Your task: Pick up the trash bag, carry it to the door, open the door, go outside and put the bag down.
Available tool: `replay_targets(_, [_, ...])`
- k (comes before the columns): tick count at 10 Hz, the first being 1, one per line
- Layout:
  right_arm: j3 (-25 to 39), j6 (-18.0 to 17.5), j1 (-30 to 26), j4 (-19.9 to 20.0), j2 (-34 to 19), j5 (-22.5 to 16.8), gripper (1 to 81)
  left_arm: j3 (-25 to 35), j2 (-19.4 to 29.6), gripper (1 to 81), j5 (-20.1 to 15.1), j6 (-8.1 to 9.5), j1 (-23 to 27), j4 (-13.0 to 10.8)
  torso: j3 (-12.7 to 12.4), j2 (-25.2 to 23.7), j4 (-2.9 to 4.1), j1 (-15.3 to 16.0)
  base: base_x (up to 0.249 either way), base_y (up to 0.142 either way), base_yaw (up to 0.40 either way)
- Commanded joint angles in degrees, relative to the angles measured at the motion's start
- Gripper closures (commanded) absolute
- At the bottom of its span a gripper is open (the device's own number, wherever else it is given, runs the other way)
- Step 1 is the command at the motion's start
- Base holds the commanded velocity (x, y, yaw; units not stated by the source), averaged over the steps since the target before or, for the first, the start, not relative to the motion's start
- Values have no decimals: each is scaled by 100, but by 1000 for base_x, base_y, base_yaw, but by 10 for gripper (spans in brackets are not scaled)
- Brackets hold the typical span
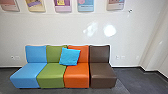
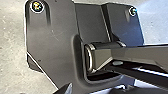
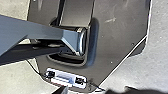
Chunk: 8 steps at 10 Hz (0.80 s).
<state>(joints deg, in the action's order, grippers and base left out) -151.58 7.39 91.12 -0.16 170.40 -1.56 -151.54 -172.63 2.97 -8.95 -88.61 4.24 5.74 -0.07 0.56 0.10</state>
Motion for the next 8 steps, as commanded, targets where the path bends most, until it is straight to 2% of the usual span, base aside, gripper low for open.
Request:
replay_targets(1, [59,0,-116,33,-39,-406,10,28,18,10,-385,-2,138,24,0,0,0,2,0,0,0])
replay_targets(3, [190,8,-116,33,-117,-406,10,168,123,10,-420,33,137,33,0,-2,0,-2,0,0,0])
replay_targets(4, [427,0,-116,42,-249,-406,10,439,324,10,-429,60,129,42,0,-2,0,-2,0,0,0])
replay_targets(7, [1543,0,-133,42,-951,-406,10,1415,1089,10,-394,86,146,68,0,-2,0,-2,0,0,0])
replay_targets(8, [1904,-27,-142,42,-1181,-406,10,1662,1292,10,-394,86,173,182,0,-2,0,-2,0,0,0])
